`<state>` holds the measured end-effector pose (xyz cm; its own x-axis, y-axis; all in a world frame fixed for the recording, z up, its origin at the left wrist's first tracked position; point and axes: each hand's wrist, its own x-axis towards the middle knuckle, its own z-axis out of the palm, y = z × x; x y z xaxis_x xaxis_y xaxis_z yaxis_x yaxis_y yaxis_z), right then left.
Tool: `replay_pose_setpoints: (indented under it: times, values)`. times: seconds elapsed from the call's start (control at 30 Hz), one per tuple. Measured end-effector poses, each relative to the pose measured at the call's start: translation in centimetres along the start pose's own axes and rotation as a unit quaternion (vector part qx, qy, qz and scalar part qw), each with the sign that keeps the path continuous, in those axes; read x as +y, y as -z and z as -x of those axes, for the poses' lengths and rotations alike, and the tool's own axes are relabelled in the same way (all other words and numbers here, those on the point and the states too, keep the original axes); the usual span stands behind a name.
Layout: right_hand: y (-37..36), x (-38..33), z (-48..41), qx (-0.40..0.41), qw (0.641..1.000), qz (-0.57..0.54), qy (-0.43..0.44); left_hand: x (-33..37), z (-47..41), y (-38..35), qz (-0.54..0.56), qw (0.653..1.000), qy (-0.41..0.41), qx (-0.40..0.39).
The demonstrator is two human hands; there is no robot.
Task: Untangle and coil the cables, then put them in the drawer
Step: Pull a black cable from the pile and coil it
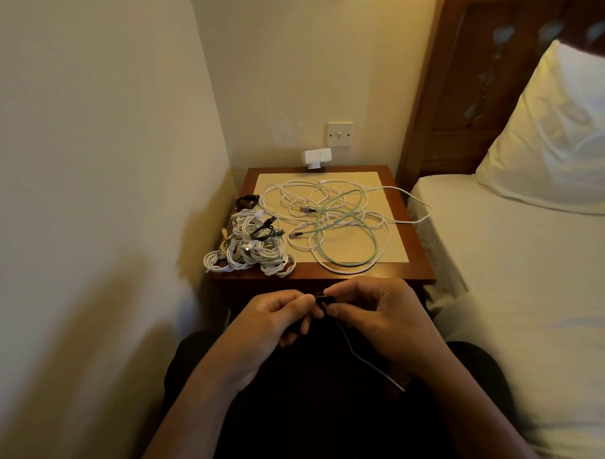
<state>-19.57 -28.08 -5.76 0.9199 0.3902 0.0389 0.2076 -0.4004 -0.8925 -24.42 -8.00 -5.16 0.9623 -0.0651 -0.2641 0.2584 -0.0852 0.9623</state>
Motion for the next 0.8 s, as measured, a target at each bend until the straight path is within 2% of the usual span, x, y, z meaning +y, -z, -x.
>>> replay_pose_setpoints:
  times: [0.07,0.13,0.2,0.3,0.37,0.47,0.57,0.63,0.67,0.73,0.8]
  values:
    - [0.0,0.2,-0.3,0.028,0.999,-0.013,0.008,-0.3,-0.1,-0.3,0.017,0.999,-0.032,0.026]
    - [-0.4,0.5,-0.4,0.082,0.994,-0.068,0.009,-0.6,-0.3,-1.0,0.145,0.989,-0.015,0.026]
    - [-1.0,0.6,-0.4,0.102,0.983,-0.152,-0.018,-0.7,-0.4,-1.9,0.302,0.953,0.022,0.007]
    - [-1.7,0.6,-0.3,0.077,0.961,-0.254,-0.075,-1.1,-0.5,-2.5,0.391,0.919,0.041,0.019]
    - [-1.6,0.8,-0.3,0.073,0.961,-0.256,-0.076,-1.3,-0.6,-2.8,0.363,0.929,0.042,0.06]
    - [-1.4,0.8,-0.5,0.07,0.964,-0.246,-0.072,-0.9,0.1,-3.3,0.242,0.961,0.012,0.132]
    - [-1.5,0.6,-0.7,0.052,0.971,-0.224,-0.065,-1.5,0.3,-3.4,0.009,0.973,-0.073,0.219]
    - [-1.6,0.6,-0.8,0.031,0.976,-0.209,-0.056,-1.7,0.4,-3.0,-0.102,0.966,-0.089,0.222]
    - [-1.6,0.5,-0.8,0.018,0.977,-0.204,-0.052,-1.5,0.4,-2.7,-0.1,0.973,-0.077,0.195]
    - [-1.5,0.5,-0.7,-0.007,0.981,-0.188,-0.043,-1.0,0.2,-2.2,-0.014,0.99,-0.049,0.133]
    - [-1.4,0.6,-0.6,-0.019,0.988,-0.151,-0.028,-0.6,0.2,-1.6,0.056,0.992,-0.04,0.101]
